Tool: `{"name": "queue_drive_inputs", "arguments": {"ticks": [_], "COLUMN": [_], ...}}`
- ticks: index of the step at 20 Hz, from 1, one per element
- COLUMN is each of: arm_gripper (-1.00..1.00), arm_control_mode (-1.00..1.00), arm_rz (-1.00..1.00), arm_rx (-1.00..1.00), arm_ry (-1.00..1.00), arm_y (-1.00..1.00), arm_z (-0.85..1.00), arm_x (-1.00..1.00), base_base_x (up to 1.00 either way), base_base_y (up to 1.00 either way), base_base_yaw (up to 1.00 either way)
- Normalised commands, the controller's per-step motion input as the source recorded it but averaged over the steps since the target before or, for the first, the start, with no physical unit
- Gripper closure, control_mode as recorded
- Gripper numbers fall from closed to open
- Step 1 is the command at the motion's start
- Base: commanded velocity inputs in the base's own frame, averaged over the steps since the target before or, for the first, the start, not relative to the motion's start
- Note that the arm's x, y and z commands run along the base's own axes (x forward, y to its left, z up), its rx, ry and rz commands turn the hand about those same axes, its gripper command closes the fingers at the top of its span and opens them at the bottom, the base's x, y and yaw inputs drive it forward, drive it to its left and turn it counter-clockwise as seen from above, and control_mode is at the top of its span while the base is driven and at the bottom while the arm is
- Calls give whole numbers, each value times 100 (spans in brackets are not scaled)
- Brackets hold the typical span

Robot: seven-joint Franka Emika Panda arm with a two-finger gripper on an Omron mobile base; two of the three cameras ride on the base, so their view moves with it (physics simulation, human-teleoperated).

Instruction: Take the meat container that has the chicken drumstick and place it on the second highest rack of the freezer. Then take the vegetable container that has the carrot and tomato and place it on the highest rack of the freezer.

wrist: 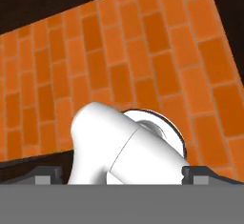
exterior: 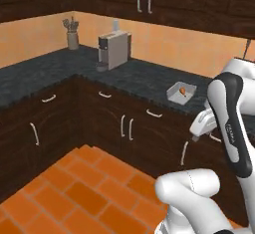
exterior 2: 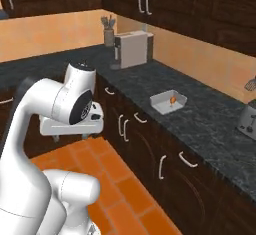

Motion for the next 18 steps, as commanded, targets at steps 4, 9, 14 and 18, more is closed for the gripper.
{"name": "queue_drive_inputs", "arguments": {"ticks": [4, 9, 14, 18], "arm_gripper": [-100, -100, -100, -100], "arm_control_mode": [100, 100, 100, 100], "arm_rz": [0, 0, 0, 0], "arm_rx": [0, 0, 0, 0], "arm_ry": [0, 0, 0, 0], "arm_y": [0, 0, 0, 0], "arm_z": [0, 0, 0, 0], "arm_x": [0, 0, 0, 0], "base_base_x": [53, 60, 54, 38], "base_base_y": [0, 13, 80, 100], "base_base_yaw": [-80, -80, -65, -52]}}
